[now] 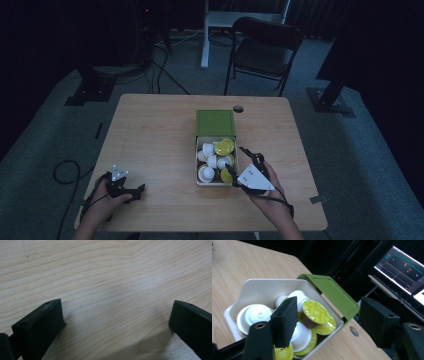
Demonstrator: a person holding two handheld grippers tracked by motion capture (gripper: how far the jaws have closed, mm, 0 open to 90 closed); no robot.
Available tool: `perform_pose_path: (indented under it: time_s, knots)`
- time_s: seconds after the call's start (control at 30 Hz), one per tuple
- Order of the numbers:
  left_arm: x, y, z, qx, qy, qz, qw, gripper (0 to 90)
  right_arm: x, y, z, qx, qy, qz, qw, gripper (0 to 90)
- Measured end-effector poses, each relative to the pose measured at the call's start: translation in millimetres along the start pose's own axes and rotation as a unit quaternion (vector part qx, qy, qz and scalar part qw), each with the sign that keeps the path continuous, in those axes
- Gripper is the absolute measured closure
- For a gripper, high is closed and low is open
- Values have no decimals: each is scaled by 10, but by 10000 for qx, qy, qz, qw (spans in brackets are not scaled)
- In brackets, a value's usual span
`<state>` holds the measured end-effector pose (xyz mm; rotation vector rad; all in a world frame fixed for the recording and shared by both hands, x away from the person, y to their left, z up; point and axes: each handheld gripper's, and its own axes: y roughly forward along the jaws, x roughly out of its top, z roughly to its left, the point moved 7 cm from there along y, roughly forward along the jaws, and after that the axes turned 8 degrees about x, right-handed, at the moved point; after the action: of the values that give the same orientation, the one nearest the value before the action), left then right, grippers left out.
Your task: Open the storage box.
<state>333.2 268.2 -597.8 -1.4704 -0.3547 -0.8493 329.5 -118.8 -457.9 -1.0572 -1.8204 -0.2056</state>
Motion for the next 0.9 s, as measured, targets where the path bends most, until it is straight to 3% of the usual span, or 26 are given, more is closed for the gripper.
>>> perform_pose_path:
  time_s: [0.2,0.4,0.53,0.6,0.9]
  knots:
    - [0,0,0,0,2,4,10000,0,-82,-64,-142,-130,457,-68,9988,264]
    - [-1,0,1,1,6,5,10000,0,-171,-96,-227,-219,893,-88,9957,209]
    - [-1,-1,1,1,7,5,10000,0,-248,-113,-296,-351,1305,-125,9907,192]
    - [-1,-1,1,1,7,7,10000,0,-270,-118,-316,-403,1369,-129,9897,190]
    - [0,0,0,1,3,1,10000,0,-521,-191,-466,-827,1899,139,9782,171]
